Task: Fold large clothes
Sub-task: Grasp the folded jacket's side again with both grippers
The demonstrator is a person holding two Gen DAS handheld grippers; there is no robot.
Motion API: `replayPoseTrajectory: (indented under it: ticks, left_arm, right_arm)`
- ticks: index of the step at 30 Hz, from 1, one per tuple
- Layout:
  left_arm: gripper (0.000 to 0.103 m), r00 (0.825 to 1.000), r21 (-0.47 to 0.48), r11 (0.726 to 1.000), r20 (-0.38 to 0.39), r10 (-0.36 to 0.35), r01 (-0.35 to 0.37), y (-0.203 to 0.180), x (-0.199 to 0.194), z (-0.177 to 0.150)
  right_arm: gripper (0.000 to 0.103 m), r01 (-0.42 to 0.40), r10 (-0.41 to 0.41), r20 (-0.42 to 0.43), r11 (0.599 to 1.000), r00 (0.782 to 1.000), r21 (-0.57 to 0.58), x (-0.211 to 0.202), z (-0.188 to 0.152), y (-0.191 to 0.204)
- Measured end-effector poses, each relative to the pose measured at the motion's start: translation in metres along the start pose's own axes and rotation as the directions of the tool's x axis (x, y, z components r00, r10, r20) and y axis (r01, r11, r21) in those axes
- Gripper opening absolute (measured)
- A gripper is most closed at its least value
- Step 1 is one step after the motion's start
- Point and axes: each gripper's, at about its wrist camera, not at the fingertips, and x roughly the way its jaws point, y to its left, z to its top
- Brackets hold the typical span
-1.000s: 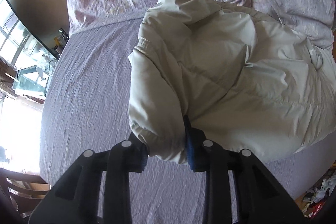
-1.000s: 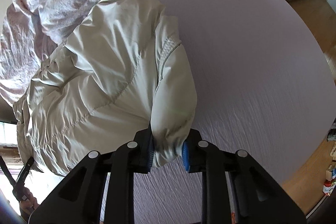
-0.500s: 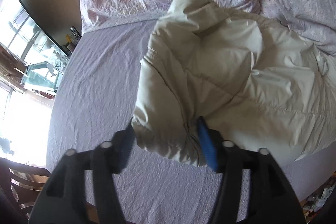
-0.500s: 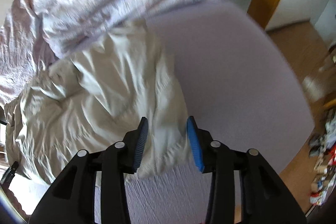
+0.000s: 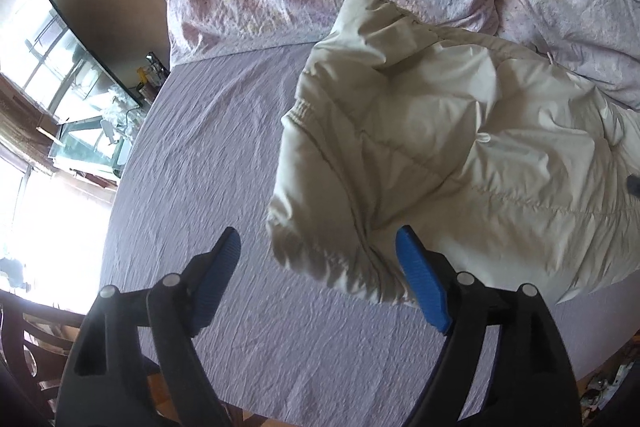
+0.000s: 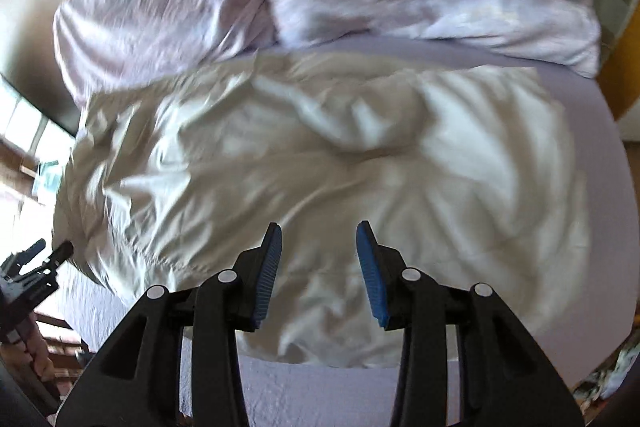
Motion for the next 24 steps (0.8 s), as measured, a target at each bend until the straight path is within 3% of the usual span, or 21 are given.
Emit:
replayPoseTrajectory:
  ticks: [4, 7, 16, 24]
  left_arm:
    - [0.082, 1.000, -0.018, 1.000, -0.012, 0.004, -0.004, 0.008, -0.001, -0.003]
    - [0.083, 1.000, -0.025, 1.000, -0.020, 0.008, -0.008, 0.012, -0.001, -0.005]
    - [0.086, 0.998, -0.046, 0.999, -0.070, 0.002, -0.005, 0.013, 0.014, -0.017]
    - [0.089, 0.995, -0.136, 0.990, -0.097, -0.039, 0.026, 0.018, 0.032, -0.015]
  right_arm:
    - [0.041, 0.050, -0.052, -0.104, 0.999, 0.993, -0.018, 0.051, -0.009, 0.008]
    - [0.042, 0.025, -0.021, -0.099, 0.999, 0.995, 0.037, 0.071, -0.011, -0.002]
    - [0.041, 0.041, -0.039, -0.114, 0.999, 0.993, 0.017, 0.076, -0.008, 0.008]
    - [0.041, 0.030, -0.030, -0.109, 1.000, 0.994, 0.005, 0.075, -0.012, 0.003]
